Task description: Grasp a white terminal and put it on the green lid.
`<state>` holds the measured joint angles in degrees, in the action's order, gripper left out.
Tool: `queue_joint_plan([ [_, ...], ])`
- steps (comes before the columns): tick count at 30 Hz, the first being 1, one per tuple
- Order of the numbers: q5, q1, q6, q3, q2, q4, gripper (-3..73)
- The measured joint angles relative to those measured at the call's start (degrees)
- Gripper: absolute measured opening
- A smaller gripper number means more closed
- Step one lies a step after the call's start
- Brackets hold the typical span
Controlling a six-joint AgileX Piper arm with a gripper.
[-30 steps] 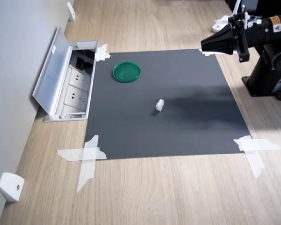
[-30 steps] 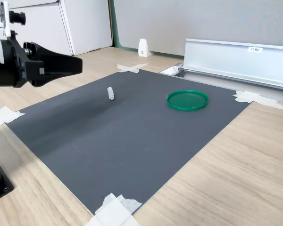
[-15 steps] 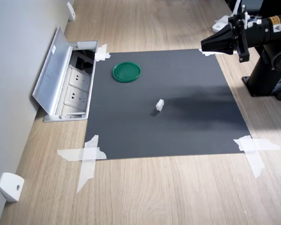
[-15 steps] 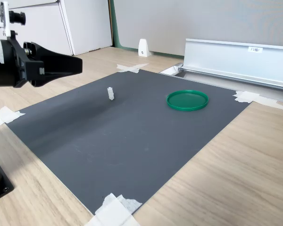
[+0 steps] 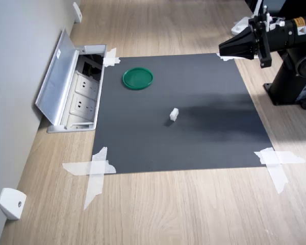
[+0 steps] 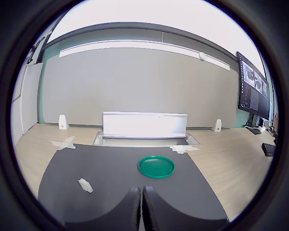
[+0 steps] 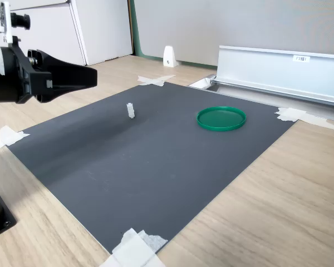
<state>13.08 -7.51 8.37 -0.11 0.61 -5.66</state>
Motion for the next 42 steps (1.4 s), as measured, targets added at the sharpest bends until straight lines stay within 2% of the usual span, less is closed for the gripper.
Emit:
queue_joint_plan([
  [13,0.26,0.00,-0.02,-0.92,-0.41,0.00,-0.9],
  [17,0.26,0.00,-0.02,-4.79,-7.34,0.31,-0.9],
  [20,1.11,0.00,-0.02,-9.66,-13.90,1.88,-0.9],
  [22,3.61,0.00,0.18,-13.79,-18.77,3.84,-0.9],
  [26,13.68,0.00,0.38,-23.77,-28.75,8.45,-0.9],
  [29,22.59,0.00,0.43,-30.57,-36.09,9.46,-0.9],
  [32,29.47,0.00,0.43,-36.17,-43.82,9.01,-0.9],
  [35,33.64,0.00,0.52,-40.36,-50.79,6.05,-0.9],
  [38,35.36,0.00,2.32,-43.90,-57.81,2.98,-0.9],
  [42,35.58,0.00,10.53,-47.73,-67.73,0.46,-0.9],
])
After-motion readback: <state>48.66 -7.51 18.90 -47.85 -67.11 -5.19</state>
